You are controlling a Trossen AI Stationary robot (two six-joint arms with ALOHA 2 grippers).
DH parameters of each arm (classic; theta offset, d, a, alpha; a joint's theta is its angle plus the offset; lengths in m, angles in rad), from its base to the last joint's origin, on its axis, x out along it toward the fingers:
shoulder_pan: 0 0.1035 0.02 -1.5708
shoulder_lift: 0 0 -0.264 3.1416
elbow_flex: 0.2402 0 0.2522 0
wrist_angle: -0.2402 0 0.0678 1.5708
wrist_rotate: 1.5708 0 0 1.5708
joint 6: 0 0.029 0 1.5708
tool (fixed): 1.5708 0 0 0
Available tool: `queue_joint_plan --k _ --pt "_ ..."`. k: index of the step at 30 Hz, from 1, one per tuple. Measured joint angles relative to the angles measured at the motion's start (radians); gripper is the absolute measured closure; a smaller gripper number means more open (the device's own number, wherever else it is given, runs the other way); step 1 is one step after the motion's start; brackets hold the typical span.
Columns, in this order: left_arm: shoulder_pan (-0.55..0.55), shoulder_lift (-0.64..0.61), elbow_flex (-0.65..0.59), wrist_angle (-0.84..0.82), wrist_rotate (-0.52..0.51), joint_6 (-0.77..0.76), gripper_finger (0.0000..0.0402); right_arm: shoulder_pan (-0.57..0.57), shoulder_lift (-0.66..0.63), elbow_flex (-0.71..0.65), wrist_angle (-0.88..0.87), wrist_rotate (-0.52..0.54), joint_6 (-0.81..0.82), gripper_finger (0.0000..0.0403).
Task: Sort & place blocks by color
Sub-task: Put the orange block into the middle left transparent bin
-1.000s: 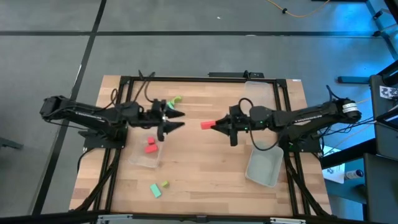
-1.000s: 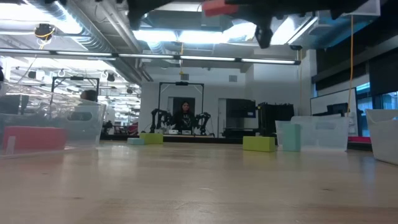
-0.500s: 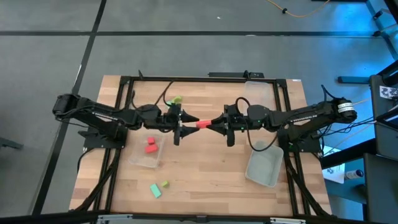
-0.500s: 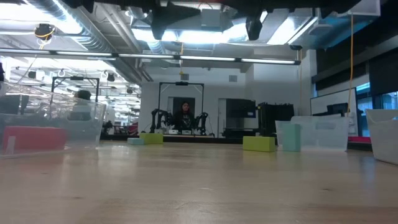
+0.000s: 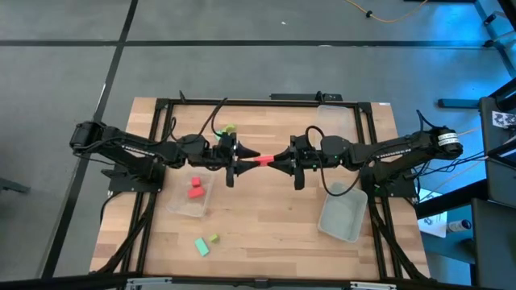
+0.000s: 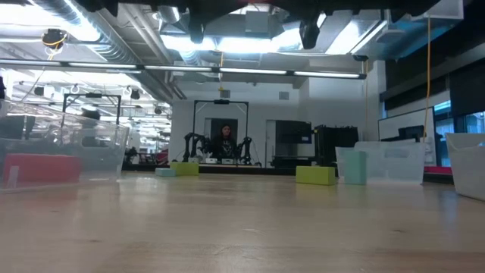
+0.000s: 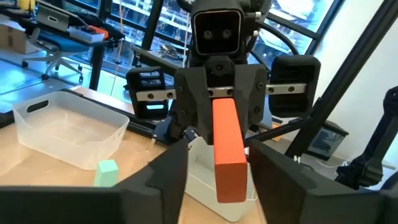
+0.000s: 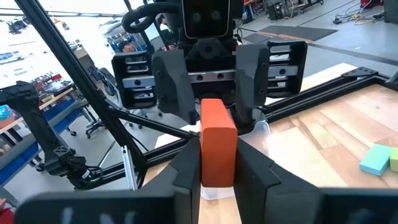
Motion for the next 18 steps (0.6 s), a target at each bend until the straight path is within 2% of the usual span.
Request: queue_joint_plan --k 8,14,18 --pt "0.0 0.0 0.0 0.0 0.031 0.007 0.035 -0.005 0.0 0.0 0.002 0.0 -0.015 0.0337" --pt "0.009 0.0 -0.001 -0.001 0.066 0.007 0.0354 -0.006 0.0 0.0 0.005 0.0 -0.026 0.0334" --pt "0.055 -0.021 -0.003 -0.074 0.14 0.015 0.0354 -0.006 -0.006 0.0 -0.009 0.005 -0.02 0.0293"
